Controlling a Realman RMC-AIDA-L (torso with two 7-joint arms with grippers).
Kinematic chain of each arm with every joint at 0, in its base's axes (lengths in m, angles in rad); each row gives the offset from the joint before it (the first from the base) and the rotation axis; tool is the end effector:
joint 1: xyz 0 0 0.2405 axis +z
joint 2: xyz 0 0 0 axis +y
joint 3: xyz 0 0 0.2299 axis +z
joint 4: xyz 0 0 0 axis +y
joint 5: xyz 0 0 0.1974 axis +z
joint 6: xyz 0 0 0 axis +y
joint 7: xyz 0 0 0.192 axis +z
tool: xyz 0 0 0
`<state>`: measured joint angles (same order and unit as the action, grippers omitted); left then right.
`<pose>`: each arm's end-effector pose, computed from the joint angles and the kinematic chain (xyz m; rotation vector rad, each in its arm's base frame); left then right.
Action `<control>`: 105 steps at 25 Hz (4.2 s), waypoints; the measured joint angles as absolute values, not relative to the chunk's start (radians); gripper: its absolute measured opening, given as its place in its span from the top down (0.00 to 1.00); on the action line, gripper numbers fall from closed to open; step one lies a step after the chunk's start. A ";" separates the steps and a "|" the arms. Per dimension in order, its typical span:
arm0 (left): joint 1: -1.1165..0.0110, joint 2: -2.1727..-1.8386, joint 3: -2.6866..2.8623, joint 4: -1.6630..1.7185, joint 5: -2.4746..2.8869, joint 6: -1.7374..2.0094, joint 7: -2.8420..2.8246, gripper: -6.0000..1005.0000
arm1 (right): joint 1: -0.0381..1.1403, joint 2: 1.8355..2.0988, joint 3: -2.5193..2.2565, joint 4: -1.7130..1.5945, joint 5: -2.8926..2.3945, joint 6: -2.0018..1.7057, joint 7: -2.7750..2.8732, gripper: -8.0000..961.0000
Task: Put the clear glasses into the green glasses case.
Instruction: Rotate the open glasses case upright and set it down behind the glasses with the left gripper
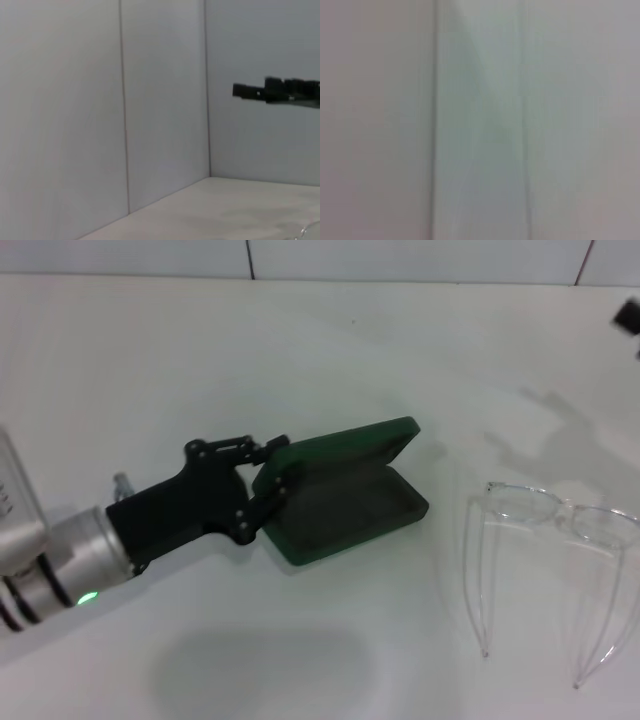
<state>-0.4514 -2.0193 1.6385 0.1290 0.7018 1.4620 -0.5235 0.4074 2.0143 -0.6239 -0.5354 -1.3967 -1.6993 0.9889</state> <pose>-0.2227 0.2901 -0.0662 -2.4352 -0.2282 -0.9359 0.2068 0.3291 0.0718 -2.1545 0.2037 1.1856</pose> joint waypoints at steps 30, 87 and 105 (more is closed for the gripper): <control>-0.531 -1.967 1.638 0.276 0.781 1.432 -0.794 0.72 | 0.386 2.013 -0.615 -0.502 -1.344 -1.744 0.947 0.09; -0.474 -2.085 1.436 0.967 1.816 1.088 -1.510 0.78 | 0.393 2.011 -0.638 -0.502 -1.368 -1.698 0.940 0.09; -0.542 -2.089 1.525 1.030 1.855 1.061 -1.429 0.79 | 0.386 2.016 -0.627 -0.469 -1.357 -1.721 0.890 0.09</control>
<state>-0.5424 -2.0886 1.5247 1.0303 1.8546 1.0605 -1.4287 0.3862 2.0156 -0.6271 -0.4693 -1.3569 -1.7209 0.8903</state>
